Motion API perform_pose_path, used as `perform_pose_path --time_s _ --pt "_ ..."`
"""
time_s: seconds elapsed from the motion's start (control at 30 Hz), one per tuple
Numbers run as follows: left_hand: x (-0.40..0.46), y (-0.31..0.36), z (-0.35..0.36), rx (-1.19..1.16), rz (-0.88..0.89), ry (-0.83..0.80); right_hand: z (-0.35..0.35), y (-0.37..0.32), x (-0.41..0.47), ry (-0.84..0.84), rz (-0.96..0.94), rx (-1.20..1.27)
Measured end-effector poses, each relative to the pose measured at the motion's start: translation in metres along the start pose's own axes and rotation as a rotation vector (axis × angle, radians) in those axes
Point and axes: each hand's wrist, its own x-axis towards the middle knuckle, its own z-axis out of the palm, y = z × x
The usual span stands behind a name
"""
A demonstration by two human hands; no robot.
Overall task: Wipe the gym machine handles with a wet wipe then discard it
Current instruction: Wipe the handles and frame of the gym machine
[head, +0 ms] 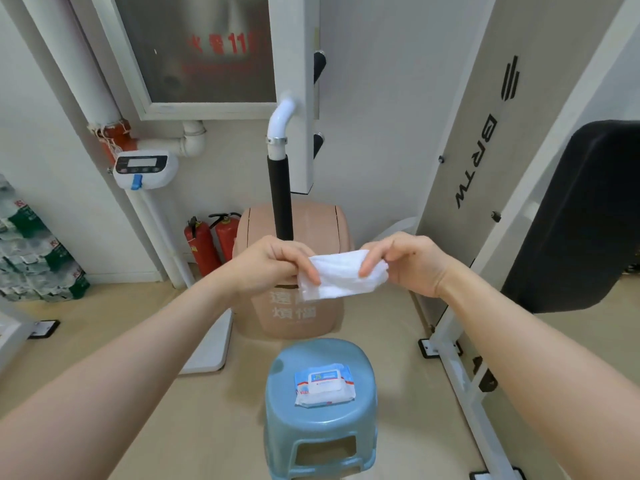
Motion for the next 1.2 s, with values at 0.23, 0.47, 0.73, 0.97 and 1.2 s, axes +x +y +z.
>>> perform_pose_path --time_s 0.23,0.47,0.73,0.97,1.2 --pt "0.030 -0.012 -0.060 0.543 -0.012 -0.076 0.025 -0.006 0.073 0.383 0.109 -0.193" --pt "0.059 -0.007 -0.117 0.418 0.147 0.544 0.038 -0.025 0.111 0.900 0.031 -0.140" --pt "0.097 0.005 -0.118 0.261 0.184 0.372 0.076 -0.031 0.156 0.458 -0.252 -0.237" --pt "0.098 0.003 -0.124 0.211 0.189 0.334 0.062 -0.029 0.143 0.374 -0.258 -0.165" --pt "0.096 0.000 -0.123 0.109 0.206 0.263 0.076 -0.006 0.162 0.707 -0.218 -0.377"
